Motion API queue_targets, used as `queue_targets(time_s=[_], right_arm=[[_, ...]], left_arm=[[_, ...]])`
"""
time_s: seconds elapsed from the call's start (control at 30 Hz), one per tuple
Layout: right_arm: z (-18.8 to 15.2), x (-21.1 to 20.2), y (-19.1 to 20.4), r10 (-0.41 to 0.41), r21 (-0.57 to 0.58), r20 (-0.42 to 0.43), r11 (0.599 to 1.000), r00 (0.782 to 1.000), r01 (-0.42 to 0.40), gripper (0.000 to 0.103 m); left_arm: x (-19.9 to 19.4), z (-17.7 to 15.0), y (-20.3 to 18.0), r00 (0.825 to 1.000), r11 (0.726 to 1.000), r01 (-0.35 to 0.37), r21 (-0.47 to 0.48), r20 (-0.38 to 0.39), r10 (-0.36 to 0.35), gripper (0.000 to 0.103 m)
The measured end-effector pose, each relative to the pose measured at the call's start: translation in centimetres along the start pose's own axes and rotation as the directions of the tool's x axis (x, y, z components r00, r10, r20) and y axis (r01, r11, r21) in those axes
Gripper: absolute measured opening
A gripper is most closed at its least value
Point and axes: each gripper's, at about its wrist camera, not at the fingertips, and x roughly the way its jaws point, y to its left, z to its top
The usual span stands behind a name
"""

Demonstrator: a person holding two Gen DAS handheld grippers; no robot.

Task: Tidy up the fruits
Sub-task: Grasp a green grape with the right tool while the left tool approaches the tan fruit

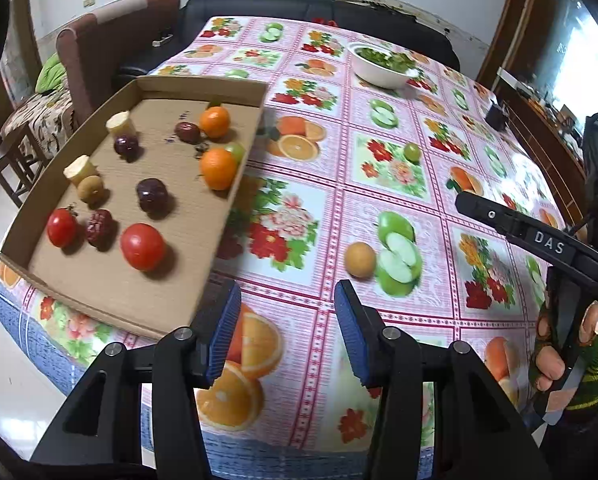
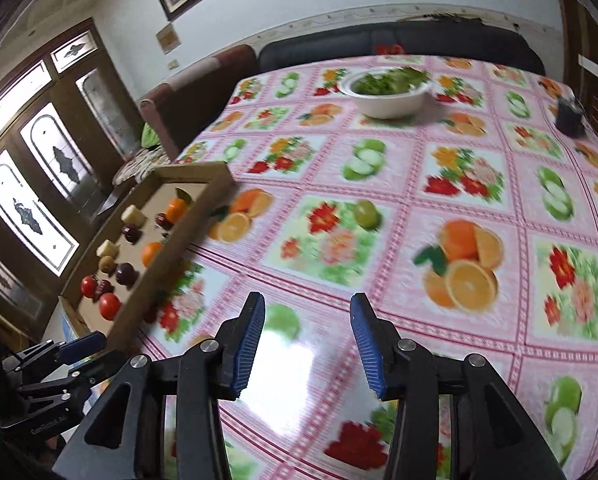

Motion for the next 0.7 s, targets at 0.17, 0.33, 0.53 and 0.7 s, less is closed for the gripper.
queue_targets(time_s=[0.17, 0.33, 0.53, 0.7], right_arm=[[-0.7, 0.2, -1.3, -0.009, 0.018, -0.004, 1.000, 1.000, 0.009, 0.046], [-0.2, 1.4, -1.8, -0.018, 0.011, -0.008, 1.000, 1.000, 0.018, 0.046], [1.8, 3.9, -2.2, -0.031, -0.008, -0.002, 0.999, 1.000, 0.031, 0.046], [3.7, 6.0, -2.7, -0.061, -0.014, 0.009, 0.998, 0.998, 0.062, 0.046]], left_arm=[[0.4, -0.1, -1.2, 1.000, 1.000, -0.006, 0.021, -0.012, 0.006, 0.047], [1.6, 0.3, -2.0, 1.000, 1.000, 0.001, 0.028, -0.026, 0.000, 0.047], [3.8, 1.4, -3.6, 0.999, 0.999, -0.007, 0.050, -0.038, 0.008, 0.047], [5.8, 1.9, -4.6, 0.998, 0.997, -0.028, 0.074, -0.062, 0.033, 0.048]])
